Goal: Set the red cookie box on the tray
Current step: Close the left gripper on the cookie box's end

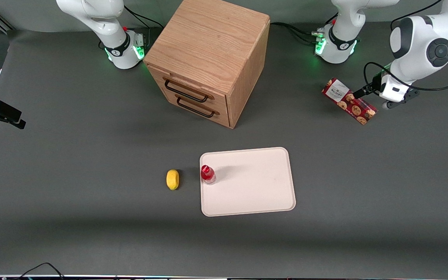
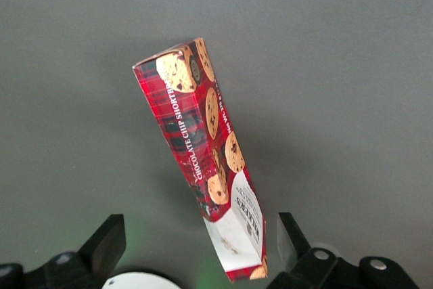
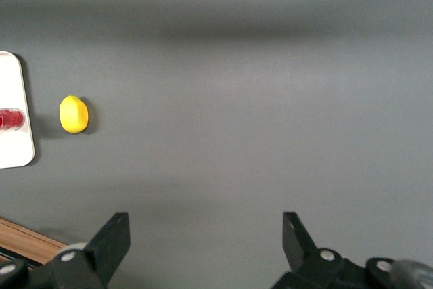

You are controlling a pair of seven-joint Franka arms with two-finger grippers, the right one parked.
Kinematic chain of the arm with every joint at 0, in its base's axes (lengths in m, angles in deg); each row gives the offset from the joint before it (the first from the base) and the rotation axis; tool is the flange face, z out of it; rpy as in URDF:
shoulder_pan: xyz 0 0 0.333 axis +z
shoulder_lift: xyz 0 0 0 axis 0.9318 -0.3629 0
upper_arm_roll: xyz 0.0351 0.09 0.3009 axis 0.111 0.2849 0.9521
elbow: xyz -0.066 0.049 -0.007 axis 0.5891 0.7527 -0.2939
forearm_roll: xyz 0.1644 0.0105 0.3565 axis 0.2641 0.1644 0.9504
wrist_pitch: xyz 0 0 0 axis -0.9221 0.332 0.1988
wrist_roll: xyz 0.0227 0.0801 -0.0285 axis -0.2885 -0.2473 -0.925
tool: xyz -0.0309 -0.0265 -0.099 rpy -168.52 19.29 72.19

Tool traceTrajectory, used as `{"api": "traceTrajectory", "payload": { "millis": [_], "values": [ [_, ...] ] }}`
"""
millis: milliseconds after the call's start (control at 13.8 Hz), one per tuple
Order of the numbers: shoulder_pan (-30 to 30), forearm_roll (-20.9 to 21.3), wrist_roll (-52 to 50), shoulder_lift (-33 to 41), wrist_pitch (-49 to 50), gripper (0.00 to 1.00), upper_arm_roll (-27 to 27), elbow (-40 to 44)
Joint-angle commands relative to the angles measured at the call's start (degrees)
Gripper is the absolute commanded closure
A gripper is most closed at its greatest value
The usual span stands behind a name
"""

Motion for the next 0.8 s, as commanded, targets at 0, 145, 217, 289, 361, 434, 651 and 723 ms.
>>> {"api": "traceTrajectory", "payload": {
  "millis": [0,145,217,289,361,434,651,723],
  "values": [
    [-0.2,-1.2,-1.4,2.4,-5.3,0.00,0.3,-5.2],
    [-0.2,-1.3,-1.5,1.9,-10.1,0.00,0.3,-8.3],
    [-0.2,-1.3,-1.5,1.5,-11.5,0.00,0.4,-9.0],
    [-0.2,-1.3,-1.5,0.9,-13.3,0.00,0.3,-9.9],
    [-0.3,-1.3,-1.5,0.2,-15.8,0.00,0.3,-11.1],
    [-0.2,-1.3,-1.5,-0.9,-18.2,0.00,0.4,-11.9],
    [-0.2,-1.3,-1.5,-5.2,-23.8,0.00,0.4,-12.7],
    [-0.2,-1.3,-1.5,-6.4,-24.4,0.00,0.4,-12.7]
  ]
}}
